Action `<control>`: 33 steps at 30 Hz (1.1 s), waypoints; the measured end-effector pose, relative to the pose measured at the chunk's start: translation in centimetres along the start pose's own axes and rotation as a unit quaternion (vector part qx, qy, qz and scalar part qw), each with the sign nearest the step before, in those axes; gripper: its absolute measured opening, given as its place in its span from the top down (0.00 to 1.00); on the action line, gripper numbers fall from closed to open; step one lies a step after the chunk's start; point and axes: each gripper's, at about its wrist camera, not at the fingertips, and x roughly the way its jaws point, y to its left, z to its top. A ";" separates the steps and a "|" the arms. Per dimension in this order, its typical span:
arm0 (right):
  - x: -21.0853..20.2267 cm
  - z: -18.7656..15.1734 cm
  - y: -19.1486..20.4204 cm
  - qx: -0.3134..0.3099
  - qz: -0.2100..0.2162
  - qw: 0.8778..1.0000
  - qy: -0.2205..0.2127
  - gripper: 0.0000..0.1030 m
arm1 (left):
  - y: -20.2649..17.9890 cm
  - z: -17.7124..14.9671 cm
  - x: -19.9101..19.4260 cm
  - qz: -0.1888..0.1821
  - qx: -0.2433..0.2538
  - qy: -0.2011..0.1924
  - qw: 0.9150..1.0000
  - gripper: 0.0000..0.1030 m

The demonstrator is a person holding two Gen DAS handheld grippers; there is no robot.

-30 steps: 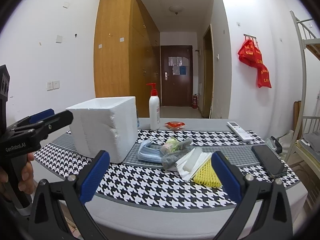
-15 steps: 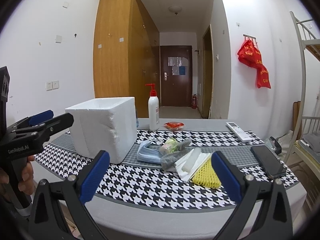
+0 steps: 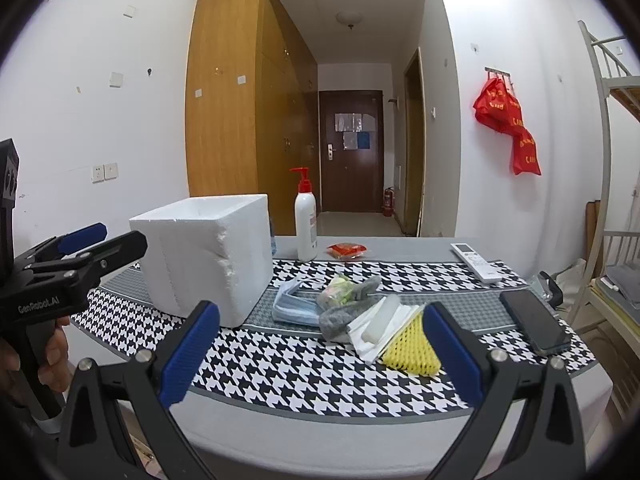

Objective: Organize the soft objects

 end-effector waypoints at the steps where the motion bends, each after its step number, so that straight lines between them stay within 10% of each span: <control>1: 0.0 0.0 0.0 0.000 -0.001 1.000 0.000 0.00 | 0.0 0.0 0.0 0.000 0.001 0.000 1.000 0.01; 33: 3.1 -1.3 -4.0 0.024 -0.032 0.998 0.042 0.00 | -2.7 0.0 5.2 -0.035 0.025 0.047 0.998 0.01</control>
